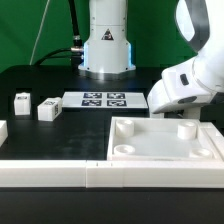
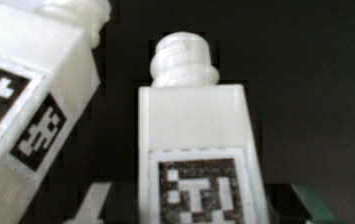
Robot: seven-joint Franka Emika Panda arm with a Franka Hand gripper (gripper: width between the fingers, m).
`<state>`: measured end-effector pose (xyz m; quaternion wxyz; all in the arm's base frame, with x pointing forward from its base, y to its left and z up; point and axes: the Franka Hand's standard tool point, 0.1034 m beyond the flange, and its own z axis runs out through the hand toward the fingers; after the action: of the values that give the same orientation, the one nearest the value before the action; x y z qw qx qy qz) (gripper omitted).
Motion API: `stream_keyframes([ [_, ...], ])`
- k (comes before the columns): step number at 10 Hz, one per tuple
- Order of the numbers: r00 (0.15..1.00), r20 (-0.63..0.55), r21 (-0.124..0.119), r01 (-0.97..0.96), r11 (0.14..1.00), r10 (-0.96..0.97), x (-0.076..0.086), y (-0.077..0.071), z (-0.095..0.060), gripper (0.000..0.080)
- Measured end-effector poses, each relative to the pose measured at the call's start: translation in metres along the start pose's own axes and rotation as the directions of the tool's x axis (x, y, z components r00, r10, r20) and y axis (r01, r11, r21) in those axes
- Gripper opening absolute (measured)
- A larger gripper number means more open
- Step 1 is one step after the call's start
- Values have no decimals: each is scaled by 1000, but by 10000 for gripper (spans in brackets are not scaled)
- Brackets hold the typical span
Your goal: Assemble one leg
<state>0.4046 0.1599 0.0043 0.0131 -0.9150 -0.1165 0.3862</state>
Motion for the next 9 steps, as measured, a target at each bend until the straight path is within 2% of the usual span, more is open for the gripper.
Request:
stream_keyframes([
  [5,1000,8,2,-1,1000,1,-3,-1,-2,290],
  [7,999,37,5,-6,1000,5,-26,-4,-27,290],
  [9,999,33,-7,-11,1000,11,-47,-3,-49,291],
])
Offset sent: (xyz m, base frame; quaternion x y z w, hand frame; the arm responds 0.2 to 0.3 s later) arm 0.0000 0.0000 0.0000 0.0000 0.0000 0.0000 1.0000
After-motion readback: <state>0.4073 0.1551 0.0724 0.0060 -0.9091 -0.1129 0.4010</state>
